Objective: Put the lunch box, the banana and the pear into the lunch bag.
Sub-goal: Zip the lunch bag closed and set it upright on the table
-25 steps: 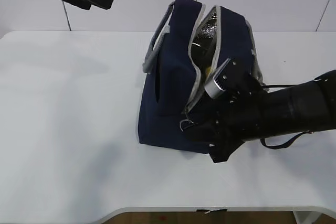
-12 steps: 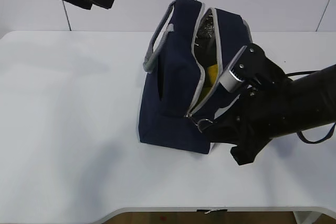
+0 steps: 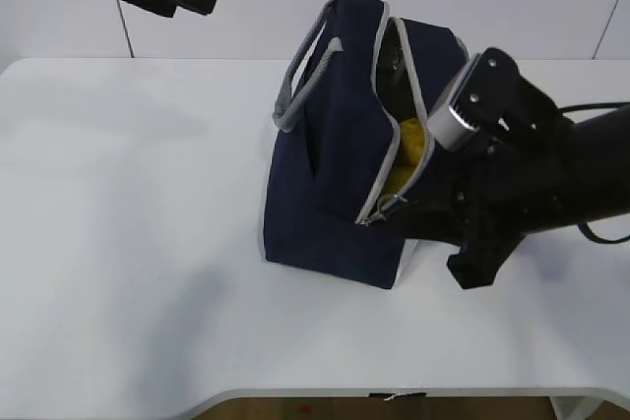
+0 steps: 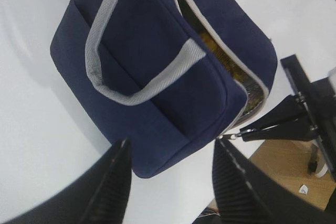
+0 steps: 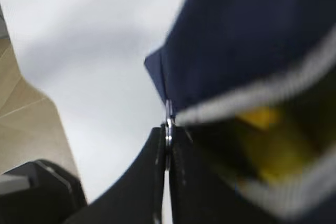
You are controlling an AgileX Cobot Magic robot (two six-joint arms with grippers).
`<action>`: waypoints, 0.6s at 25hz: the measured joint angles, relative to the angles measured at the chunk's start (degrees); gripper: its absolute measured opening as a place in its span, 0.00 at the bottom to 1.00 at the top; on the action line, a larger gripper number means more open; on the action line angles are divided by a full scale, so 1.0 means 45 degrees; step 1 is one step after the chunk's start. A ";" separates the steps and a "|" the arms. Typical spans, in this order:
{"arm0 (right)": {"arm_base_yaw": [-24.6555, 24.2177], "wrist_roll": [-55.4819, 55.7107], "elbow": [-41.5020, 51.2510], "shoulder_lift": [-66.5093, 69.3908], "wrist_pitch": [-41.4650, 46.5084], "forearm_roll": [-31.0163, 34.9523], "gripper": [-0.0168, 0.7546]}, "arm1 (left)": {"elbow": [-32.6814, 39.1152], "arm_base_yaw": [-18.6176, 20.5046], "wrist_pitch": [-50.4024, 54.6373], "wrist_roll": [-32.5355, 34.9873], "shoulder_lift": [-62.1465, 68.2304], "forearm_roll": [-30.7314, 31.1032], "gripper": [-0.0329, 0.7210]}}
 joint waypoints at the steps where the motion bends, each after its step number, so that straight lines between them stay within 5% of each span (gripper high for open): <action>1: 0.0000 -0.0030 -0.0210 -0.0104 0.0000 0.0000 0.03 | 0.0000 0.0000 0.0000 0.0000 0.0000 -0.0020 0.55; 15: 0.0000 -0.0277 -0.3235 -0.0163 -0.0264 -0.0293 0.03 | 0.0000 0.0000 0.0029 0.0000 0.0000 -0.0330 0.55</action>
